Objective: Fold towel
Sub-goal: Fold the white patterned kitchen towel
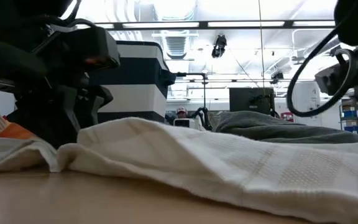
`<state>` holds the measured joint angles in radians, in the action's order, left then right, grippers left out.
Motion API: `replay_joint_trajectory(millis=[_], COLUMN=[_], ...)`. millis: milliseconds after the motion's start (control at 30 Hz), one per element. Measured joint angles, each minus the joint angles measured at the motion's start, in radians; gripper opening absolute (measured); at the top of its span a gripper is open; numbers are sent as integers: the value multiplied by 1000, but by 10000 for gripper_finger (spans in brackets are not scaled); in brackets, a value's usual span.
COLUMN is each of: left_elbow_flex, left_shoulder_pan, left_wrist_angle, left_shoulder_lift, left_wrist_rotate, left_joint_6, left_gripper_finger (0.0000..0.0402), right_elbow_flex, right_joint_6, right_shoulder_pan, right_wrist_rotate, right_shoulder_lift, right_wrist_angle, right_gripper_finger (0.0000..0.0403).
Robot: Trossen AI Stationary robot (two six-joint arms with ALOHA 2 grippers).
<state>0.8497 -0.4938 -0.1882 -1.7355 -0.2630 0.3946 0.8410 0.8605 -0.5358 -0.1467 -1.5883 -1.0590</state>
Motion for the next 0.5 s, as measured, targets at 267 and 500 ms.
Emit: replay_joint_trajectory(millis=[267, 500], left_elbow_flex=[0, 0], left_shoulder_pan=[0, 0], left_wrist_angle=[-3, 2], left_shoulder_lift=[0, 0], left_wrist_rotate=[-3, -2], left_joint_6=[11, 11], left_gripper_finger=[145, 142], right_elbow_flex=[16, 24], right_joint_6=[48, -59], right_shoulder_pan=[-18, -87], right_wrist_rotate=[-7, -11], right_shoulder_lift=[53, 54], right_wrist_angle=[-14, 494], right_gripper_finger=[79, 65])
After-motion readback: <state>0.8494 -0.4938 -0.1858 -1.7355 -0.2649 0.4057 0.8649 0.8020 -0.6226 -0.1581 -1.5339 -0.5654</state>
